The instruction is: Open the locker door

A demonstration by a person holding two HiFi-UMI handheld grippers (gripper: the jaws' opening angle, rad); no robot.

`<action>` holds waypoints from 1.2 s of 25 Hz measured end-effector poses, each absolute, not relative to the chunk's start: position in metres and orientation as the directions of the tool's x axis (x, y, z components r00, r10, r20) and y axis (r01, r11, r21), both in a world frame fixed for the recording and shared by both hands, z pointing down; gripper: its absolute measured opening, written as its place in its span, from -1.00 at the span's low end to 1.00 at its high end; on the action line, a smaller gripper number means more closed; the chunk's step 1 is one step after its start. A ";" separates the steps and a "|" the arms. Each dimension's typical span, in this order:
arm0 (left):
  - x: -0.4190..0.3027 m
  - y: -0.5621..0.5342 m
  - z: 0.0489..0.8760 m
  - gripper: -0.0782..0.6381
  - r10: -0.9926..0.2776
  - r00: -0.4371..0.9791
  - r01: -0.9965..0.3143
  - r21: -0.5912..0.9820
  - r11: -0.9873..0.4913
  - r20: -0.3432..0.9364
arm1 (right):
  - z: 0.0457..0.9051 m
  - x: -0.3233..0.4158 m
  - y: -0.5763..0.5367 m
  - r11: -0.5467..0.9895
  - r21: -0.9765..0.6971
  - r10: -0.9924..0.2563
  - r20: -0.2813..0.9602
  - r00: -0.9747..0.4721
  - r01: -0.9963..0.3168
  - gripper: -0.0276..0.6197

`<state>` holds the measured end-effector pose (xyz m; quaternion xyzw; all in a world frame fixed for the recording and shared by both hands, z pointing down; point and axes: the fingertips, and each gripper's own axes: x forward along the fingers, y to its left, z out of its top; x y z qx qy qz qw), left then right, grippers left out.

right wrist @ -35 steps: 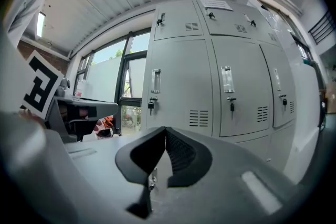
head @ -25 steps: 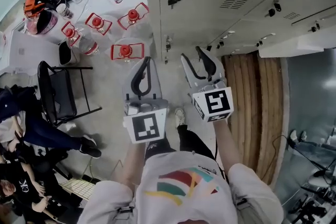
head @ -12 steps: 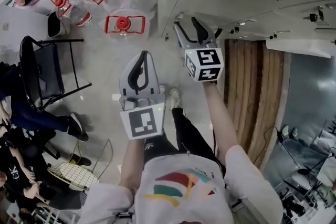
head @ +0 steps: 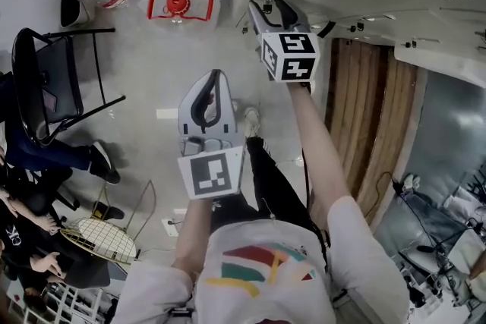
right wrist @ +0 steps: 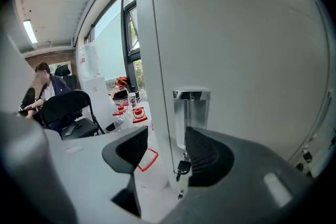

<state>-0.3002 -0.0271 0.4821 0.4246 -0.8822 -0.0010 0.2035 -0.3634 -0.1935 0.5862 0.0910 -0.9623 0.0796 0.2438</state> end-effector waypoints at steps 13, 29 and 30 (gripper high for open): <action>-0.296 -0.020 0.489 -0.73 -0.756 -0.539 -0.761 0.169 0.626 0.372 | 0.591 -0.363 -0.189 0.967 -0.112 -0.144 0.498 -0.855 -0.228 -0.24; -0.303 -0.105 0.460 -0.40 -0.913 -0.303 -0.908 0.209 0.363 0.272 | 0.590 -0.303 -0.159 0.961 -0.204 -0.058 0.517 -0.854 -0.189 -0.26; -0.301 -0.112 0.459 -0.40 -0.924 -0.273 -0.916 0.222 0.335 0.267 | 0.590 -0.300 -0.157 0.962 -0.203 -0.054 0.519 -0.853 -0.185 -0.26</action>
